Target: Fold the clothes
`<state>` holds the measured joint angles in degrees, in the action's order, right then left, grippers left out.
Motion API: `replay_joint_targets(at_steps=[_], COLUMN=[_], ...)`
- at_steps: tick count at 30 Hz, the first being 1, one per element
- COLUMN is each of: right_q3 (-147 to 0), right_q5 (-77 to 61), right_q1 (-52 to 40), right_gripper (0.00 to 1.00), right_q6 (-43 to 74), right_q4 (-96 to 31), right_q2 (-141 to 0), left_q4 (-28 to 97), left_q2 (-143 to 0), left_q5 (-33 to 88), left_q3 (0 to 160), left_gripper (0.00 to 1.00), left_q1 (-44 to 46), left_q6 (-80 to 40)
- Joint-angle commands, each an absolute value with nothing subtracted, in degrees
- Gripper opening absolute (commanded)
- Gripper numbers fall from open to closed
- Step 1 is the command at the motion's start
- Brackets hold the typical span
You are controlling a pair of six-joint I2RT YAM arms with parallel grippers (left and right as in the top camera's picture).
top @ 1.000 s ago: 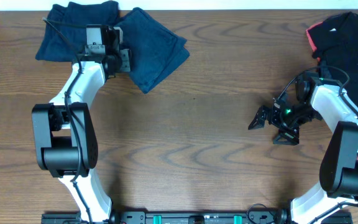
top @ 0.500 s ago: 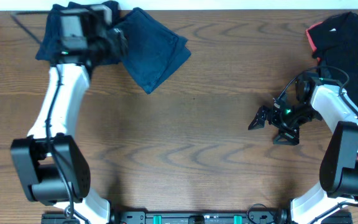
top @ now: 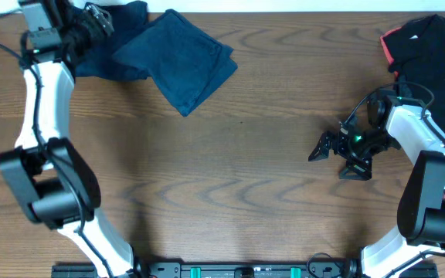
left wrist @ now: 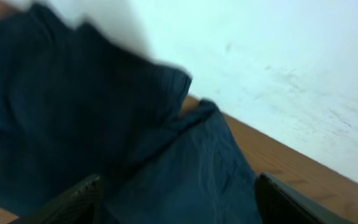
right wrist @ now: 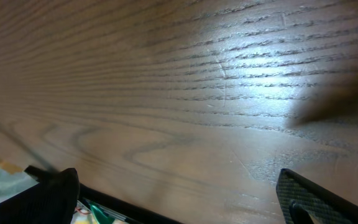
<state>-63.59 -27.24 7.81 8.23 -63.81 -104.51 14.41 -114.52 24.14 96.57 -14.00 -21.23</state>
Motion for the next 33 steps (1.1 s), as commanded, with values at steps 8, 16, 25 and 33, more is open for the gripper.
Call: replay_joint_targets(at_steps=[8, 16, 25, 33], right_q3=[-63.7, -63.7, -63.7, -63.7], right_q5=[-28.1, -28.1, -28.1, -28.1], right_q1=[8.2, 8.2, 8.2, 8.2], right_gripper=[0.99, 0.99, 0.99, 0.99], right_q6=[7.2, 6.7, 6.7, 6.5], right_q4=[-63.9, -63.9, -64.1, -65.0], right_q2=[-104.4, -104.4, -104.4, -104.4], left_q4=[16.1, 22.7, 23.4, 16.2], left_q2=[-121.3, -122.4, -124.1, -126.0], left_q5=[31.1, 30.2, 28.3, 28.0], left_q3=[97.5, 97.5, 97.5, 97.5], left_gripper=[0.79, 0.79, 0.79, 0.77], left_q1=[-13.0, -13.1, -12.9, -12.9], left_q6=[-38.3, -42.3, -42.1, -42.1])
